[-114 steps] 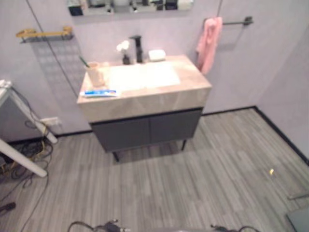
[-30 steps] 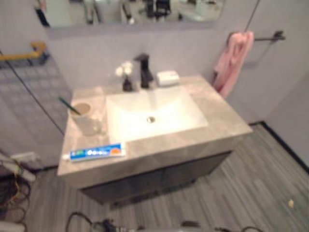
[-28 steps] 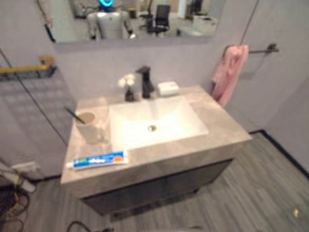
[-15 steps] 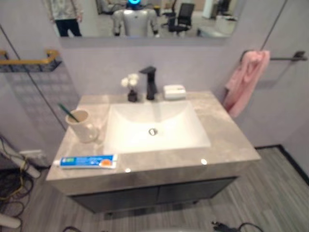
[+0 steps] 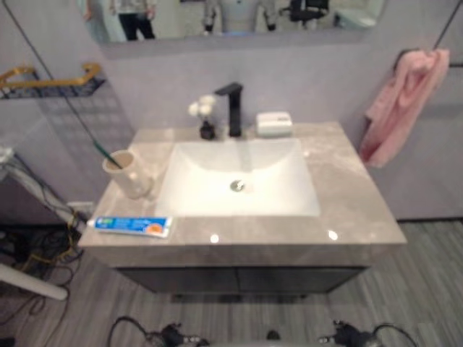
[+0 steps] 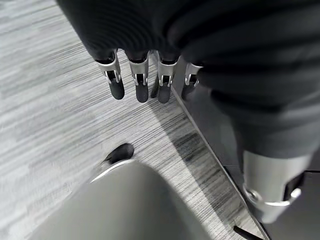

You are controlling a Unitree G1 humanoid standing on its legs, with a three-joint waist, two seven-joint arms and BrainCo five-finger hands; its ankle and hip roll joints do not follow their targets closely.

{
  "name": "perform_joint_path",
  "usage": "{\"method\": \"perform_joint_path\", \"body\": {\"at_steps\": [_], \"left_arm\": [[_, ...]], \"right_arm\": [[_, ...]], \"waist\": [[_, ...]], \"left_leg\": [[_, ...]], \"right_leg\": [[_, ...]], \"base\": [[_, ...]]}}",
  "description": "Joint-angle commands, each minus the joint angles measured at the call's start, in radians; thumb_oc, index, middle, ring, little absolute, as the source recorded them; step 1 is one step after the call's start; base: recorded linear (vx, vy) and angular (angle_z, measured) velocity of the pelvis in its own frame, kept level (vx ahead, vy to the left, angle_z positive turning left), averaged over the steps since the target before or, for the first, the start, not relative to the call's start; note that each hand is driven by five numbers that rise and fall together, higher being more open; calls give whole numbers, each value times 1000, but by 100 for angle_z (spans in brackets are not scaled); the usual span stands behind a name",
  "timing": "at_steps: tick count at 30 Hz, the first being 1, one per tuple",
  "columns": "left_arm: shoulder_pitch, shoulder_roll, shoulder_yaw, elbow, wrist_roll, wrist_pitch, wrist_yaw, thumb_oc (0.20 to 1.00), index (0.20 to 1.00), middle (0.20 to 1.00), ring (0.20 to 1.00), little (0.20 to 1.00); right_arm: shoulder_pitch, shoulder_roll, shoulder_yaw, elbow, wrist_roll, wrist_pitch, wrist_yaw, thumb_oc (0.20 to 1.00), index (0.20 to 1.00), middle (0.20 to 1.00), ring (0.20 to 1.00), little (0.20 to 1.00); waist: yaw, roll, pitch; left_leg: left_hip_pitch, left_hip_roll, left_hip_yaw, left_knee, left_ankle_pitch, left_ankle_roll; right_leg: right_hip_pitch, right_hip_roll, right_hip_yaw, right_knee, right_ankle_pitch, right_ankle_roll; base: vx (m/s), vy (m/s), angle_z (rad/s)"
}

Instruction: Put brush and paste in cup on sink, flatten towel.

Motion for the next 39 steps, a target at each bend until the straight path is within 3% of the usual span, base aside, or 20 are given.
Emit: {"method": "perform_joint_path", "body": {"at_steps": [1,6,8,10,14,15,19,20,26,31,39], "left_arm": [[-36,34,2,4,35,-40,14,1000,1000,1000,1000,1000],[17,73,-11,-158,63,-41,-9,1000,1000,1000,1000,1000],[114,136,-11,-364,81,-35,-56,1000,1000,1000,1000,1000],[146,159,-11,-425,85,-34,-71,1000,1000,1000,1000,1000],[300,288,22,-777,75,-21,-157,1000,1000,1000,1000,1000],[362,356,53,-918,49,-21,-191,1000,1000,1000,1000,1000],[440,438,137,-1097,10,-16,-210,1000,1000,1000,1000,1000],[465,490,161,-1193,-1,-23,-220,1000,1000,1000,1000,1000],[550,589,247,-1328,-56,-33,-250,1000,1000,1000,1000,1000],[664,725,355,-1498,-89,-58,-281,1000,1000,1000,1000,1000],[703,804,511,-1730,-167,-64,-281,1000,1000,1000,1000,1000]], "right_arm": [[-56,23,7,86,16,-11,-23,1000,1000,1000,1000,1000],[-62,6,16,89,4,-13,-25,1000,1000,1000,1000,1000],[-63,-6,10,86,4,-7,-20,1000,1000,1000,1000,1000],[-66,-9,10,98,-1,-5,-22,1000,1000,1000,1000,1000],[-91,-26,14,124,-28,4,-32,1000,1000,1000,1000,1000],[-93,-35,12,126,-41,9,-32,1000,1000,1000,1000,1000],[-92,-43,-3,114,-48,3,-39,1000,1000,1000,1000,1000],[-97,-47,-7,105,-51,6,-30,1000,1000,1000,1000,1000],[-82,-53,-12,86,-41,9,13,1000,1000,1000,1000,1000],[-61,-68,2,70,-73,3,36,1000,1000,1000,1000,1000],[-38,-70,10,93,-133,14,47,1000,1000,1000,1000,1000]], "waist": [[-2,-70,-12],[15,-56,0],[26,-53,6],[30,-52,6],[47,-46,15],[53,-44,18],[59,-44,19],[64,-41,22],[74,-37,26],[99,-38,37],[130,-40,41]], "left_leg": [[34,-21,-8,-41,31,-13],[42,-39,-9,-41,20,-2],[36,-46,-7,-41,22,5],[34,-48,-7,-41,20,6],[33,-53,-1,-41,16,13],[32,-53,2,-41,16,11],[26,-53,-2,-41,20,7],[19,-51,-7,-41,24,2],[7,-47,-25,-41,32,-2],[10,-47,-47,-41,29,-6],[-5,-48,-75,-41,37,-10]], "right_leg": [[52,-72,59,-6,57,50],[67,-89,61,-15,61,59],[63,-100,61,-15,69,66],[63,-102,60,-16,69,68],[62,-109,60,-15,72,75],[64,-111,55,-15,72,77],[67,-112,49,-12,70,77],[65,-114,42,-3,66,76],[61,-113,27,13,57,73],[75,-114,1,23,42,72],[85,-116,-38,26,40,71]], "base": [[43,129,-2],[26,129,1],[12,94,-1],[2,81,-3],[20,76,-8],[10,28,-11],[3,17,0],[-14,15,3],[-4,11,14],[14,6,12],[8,-2,19]]}}
